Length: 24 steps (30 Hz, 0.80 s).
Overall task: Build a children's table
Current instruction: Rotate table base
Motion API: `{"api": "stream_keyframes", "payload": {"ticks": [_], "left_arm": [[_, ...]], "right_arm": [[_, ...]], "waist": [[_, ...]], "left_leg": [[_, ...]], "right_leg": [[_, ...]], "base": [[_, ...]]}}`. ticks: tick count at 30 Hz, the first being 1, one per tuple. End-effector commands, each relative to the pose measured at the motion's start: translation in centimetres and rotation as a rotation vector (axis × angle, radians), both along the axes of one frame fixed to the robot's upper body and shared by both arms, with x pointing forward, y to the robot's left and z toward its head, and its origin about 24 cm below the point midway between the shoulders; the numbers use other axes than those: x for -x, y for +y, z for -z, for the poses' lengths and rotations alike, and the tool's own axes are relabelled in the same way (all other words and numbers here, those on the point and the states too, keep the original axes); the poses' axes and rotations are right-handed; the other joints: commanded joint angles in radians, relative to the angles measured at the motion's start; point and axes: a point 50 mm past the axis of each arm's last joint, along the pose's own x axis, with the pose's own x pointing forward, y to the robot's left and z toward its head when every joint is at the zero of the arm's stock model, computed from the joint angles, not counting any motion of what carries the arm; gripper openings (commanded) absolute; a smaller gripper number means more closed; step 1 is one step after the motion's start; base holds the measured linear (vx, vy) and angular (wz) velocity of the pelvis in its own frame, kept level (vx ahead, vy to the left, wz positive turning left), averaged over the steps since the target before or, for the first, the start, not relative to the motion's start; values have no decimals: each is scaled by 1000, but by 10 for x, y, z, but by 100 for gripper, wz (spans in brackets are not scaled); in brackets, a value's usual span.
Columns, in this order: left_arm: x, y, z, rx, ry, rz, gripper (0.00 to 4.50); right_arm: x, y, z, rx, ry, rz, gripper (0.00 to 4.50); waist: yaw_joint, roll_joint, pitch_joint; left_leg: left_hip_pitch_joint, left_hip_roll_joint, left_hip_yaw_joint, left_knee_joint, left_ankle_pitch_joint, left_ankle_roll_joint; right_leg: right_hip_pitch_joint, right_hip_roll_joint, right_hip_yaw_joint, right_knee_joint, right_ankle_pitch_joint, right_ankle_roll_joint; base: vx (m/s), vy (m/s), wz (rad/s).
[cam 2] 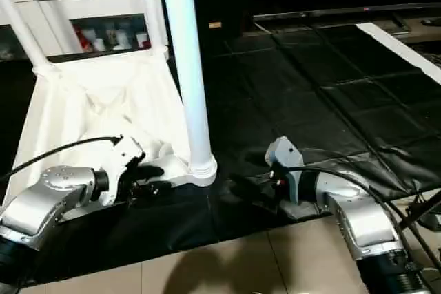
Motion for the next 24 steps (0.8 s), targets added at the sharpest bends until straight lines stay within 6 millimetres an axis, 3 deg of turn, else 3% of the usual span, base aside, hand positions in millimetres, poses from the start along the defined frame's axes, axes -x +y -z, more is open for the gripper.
{"api": "stream_keyframes", "payload": {"ticks": [1,11,19,24], "left_arm": [[-1,1,1,-23,10,23,176],[-8,1,4,-51,16,25,114],[-12,0,5,-54,-4,58,49],[-13,-2,5,-23,-22,109,9]], "right_arm": [[1,-1,-4,-7,-2,-13,450],[5,-1,-3,-20,45,-29,450],[0,0,-4,-71,57,14,450],[4,2,-4,-74,72,-24,450]], "waist": [[4,3,-58],[5,2,-59],[5,3,-57],[6,2,-61]], "left_leg": [[-9,-10,15,-68,-194,51],[-10,-9,15,-67,-174,55],[-9,-11,14,-70,-202,48],[-10,-10,14,-69,-190,48]], "right_leg": [[61,-30,37,-79,-252,-189],[64,-30,37,-76,-221,-200],[62,-32,36,-85,-284,-176],[63,-32,37,-81,-271,-172]], "base": [[0,0,0],[0,0,0],[0,0,0],[0,0,0]]}}
